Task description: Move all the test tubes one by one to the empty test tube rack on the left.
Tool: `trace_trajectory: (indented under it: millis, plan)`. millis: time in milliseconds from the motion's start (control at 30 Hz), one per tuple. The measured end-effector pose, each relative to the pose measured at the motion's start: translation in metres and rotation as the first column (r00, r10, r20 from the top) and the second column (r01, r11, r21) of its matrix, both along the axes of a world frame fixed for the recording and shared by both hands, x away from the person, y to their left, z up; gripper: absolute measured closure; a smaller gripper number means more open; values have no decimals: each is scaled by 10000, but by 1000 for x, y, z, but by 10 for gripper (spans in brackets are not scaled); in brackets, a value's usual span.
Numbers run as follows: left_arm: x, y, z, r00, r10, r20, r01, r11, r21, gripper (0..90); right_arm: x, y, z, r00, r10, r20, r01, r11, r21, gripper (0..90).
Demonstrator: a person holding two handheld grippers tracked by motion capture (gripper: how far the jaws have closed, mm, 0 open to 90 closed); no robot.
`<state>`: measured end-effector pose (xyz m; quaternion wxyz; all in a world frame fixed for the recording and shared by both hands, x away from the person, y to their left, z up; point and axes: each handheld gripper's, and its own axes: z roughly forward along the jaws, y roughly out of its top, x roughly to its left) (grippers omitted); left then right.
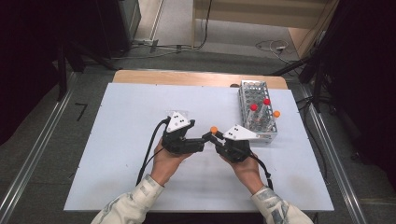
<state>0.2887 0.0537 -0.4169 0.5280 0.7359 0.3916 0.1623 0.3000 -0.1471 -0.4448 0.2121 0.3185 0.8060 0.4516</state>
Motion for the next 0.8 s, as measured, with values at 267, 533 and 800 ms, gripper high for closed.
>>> trace_trajectory:
  millis: [267,533,800]
  plan:
    - [0,-4,-4,9988,-482,56,482,9988,54,570,-7,10,0,9985,537,-110,-537,9986,-7,710]
    - [-1,-7,-7,9972,-746,11,746,9971,180,679,-9,11,1,9985,537,-127,-536,9985,52,710]
    - [-1,-6,-5,9975,-708,-5,708,9974,89,692,-9,10,2,9982,593,-130,-591,9982,116,699]
